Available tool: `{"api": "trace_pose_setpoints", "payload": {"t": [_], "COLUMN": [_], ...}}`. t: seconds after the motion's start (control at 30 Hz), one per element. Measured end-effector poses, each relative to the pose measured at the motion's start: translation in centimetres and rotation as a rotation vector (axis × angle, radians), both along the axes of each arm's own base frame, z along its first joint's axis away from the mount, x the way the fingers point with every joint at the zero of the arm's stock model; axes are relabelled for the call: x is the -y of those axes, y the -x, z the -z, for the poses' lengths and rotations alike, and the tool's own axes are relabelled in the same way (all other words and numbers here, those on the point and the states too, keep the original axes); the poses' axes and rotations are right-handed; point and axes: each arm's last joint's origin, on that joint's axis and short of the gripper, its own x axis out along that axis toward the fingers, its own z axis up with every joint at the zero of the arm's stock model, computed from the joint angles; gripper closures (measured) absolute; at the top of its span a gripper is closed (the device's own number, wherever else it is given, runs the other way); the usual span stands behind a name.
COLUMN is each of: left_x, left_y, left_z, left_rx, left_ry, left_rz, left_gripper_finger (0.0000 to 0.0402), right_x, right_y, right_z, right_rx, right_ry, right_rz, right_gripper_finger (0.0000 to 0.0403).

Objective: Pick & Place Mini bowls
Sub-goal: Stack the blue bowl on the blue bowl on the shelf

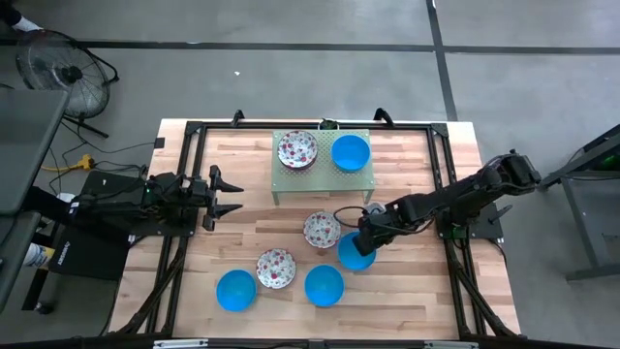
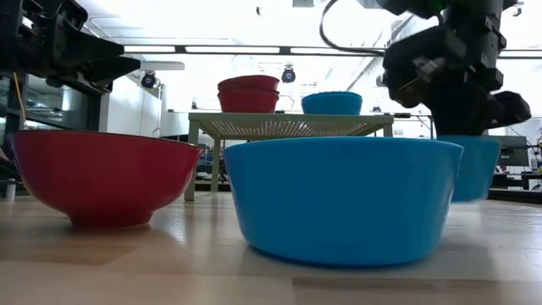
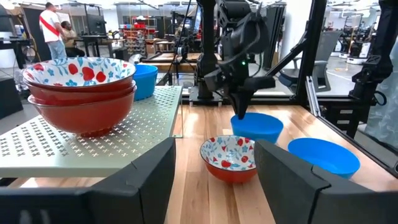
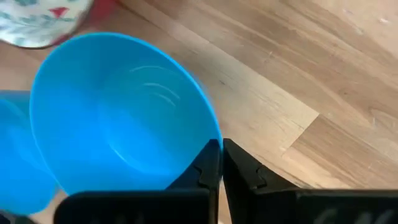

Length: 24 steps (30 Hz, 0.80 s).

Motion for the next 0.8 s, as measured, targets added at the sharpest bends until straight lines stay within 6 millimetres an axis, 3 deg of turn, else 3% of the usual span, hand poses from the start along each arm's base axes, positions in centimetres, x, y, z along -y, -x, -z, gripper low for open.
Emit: {"api": "trace_pose_setpoints", "payload": {"t": [0.43, 0.8], "left_x": [0.0, 0.0], "left_y": [0.0, 0.0], "left_z": [0.0, 0.0], "left_rx": [0.0, -0.002], "left_ry": [0.008, 0.008], "left_rz": [-0.002, -0.002], "left_gripper_finger": [0.0189, 0.0189], "right_x": [0.7, 3.6], "right_y": [2.4, 4.8], "right_z": [-3.9, -7.2], "right_rx": [0.095, 0.236], "right_ry": [-0.043, -0.002], "right_rz": [0.0, 0.047], "right_gripper_finger": [0.0402, 0.0403]}}
